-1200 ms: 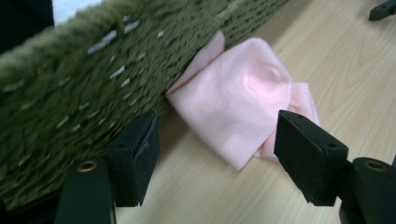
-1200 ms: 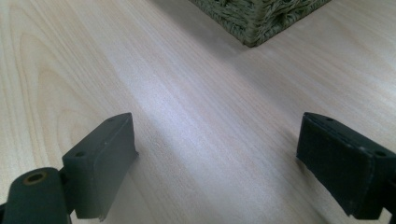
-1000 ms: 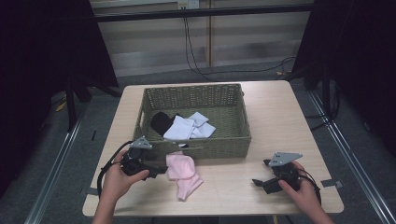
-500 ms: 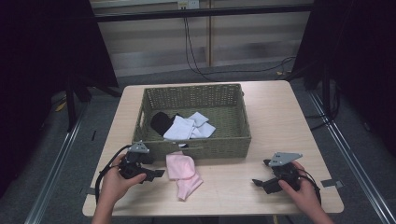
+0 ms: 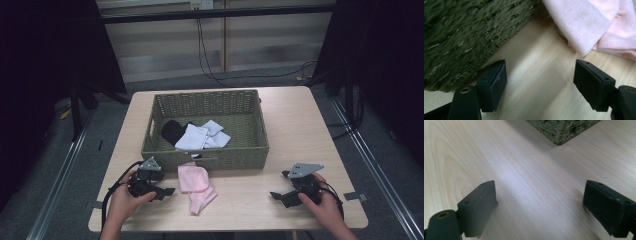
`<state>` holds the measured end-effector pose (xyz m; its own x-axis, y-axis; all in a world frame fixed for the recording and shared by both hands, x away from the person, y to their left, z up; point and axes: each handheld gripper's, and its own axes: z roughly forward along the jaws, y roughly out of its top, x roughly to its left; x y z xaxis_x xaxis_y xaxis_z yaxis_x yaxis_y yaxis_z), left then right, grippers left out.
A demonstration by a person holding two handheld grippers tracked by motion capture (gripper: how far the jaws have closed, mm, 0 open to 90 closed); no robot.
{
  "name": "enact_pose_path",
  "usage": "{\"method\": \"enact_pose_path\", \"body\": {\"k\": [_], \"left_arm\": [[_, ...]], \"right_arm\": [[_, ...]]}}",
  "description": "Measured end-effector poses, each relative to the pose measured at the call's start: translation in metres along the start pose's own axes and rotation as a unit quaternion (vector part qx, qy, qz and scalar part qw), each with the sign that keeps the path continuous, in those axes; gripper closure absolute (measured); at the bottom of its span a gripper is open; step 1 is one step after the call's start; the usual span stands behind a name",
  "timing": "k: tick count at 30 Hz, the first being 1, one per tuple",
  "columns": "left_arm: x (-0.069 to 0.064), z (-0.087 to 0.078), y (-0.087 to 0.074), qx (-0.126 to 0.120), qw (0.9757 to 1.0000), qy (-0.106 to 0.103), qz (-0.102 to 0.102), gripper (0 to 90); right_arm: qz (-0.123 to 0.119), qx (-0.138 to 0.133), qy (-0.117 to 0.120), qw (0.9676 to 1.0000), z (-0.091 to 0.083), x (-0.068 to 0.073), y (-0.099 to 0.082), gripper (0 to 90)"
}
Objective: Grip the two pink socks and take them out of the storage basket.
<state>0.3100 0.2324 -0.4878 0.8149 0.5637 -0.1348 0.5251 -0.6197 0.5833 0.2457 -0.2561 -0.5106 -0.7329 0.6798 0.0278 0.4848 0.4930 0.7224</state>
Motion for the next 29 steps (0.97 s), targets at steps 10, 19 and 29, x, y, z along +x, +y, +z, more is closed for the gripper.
{"method": "enact_pose_path", "body": {"k": [10, 19, 29], "left_arm": [[-0.006, 0.005, -0.008, -0.025, 0.998, 0.03, 0.049, 20.4], [-0.006, 0.009, -0.023, -0.095, 0.9939, 0.036, 0.043, 16.4], [-0.006, 0.008, -0.021, -0.081, 0.995, 0.036, 0.047, 19.2]], "right_arm": [[-0.001, 0.001, 0.0, 1.0, 0.0, 0.0, 0.0, 11.0], [0.0, 0.0, 0.0, 1.0, 0.0, 0.0, 0.0, 11.0], [-0.001, 0.001, 0.0, 1.0, 0.0, 0.0, 0.0, 11.0]]}}
